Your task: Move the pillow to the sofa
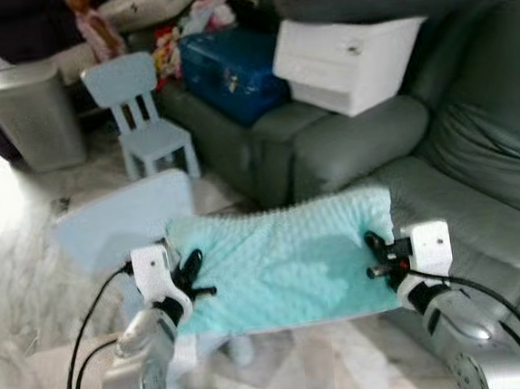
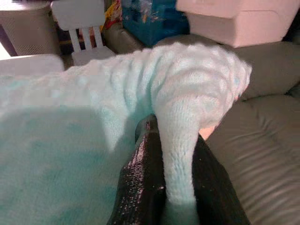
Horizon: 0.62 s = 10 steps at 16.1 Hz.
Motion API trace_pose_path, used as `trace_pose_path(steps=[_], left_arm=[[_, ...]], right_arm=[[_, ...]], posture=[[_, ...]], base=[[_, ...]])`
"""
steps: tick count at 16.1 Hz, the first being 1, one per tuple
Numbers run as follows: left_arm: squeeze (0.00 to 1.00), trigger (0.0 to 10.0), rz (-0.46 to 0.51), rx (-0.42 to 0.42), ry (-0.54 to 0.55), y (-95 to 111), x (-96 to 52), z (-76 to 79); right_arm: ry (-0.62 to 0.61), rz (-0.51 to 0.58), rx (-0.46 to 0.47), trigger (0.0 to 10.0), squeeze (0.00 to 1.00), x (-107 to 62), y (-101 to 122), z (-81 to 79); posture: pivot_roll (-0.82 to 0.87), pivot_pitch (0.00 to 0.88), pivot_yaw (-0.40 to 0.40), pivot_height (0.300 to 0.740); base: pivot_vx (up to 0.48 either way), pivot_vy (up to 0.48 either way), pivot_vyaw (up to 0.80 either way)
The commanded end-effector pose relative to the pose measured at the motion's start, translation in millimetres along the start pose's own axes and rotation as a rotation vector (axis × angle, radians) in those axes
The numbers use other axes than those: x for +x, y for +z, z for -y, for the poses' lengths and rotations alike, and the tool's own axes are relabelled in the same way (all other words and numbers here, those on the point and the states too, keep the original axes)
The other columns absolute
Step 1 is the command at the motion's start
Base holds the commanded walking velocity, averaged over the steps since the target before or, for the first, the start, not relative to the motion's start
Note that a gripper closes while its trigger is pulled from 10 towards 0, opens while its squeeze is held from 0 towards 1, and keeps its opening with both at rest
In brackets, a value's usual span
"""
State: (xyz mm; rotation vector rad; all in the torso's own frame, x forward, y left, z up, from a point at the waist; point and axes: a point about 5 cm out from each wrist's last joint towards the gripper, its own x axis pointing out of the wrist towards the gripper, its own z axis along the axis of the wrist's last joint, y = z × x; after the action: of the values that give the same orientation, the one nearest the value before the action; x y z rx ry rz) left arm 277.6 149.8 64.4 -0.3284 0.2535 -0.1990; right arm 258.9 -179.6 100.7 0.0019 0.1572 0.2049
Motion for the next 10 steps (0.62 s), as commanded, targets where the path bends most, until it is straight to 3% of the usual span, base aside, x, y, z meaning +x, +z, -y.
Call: trace_pose_path(steps=[1,3,10], left_arm=[[0.00,10.0,0.004,0.008,-0.027,2.2,3.6,8.8],[0.00,10.0,0.005,0.013,-0.027,2.7,3.8,9.1],[0.00,10.0,0.041,-0.043,-0.029,11.5,8.1,8.0]], right_arm=[[-0.015,0.014,-0.014,10.0,0.00,-1.9,4.9,5.6],[-0.017,0.015,-0.014,10.0,0.00,-1.9,5.2,6.1],[-0.025,0.020,-0.015,10.0,0.00,-0.8,5.4,6.4]], posture=[[-0.22,0.025,0.001,0.740],[-0.22,0.025,0.001,0.740],[-0.23,0.020,0.007,0.740]], base=[[0.000,-0.262,0.00],[0.000,-0.249,0.00],[0.000,0.000,0.00]])
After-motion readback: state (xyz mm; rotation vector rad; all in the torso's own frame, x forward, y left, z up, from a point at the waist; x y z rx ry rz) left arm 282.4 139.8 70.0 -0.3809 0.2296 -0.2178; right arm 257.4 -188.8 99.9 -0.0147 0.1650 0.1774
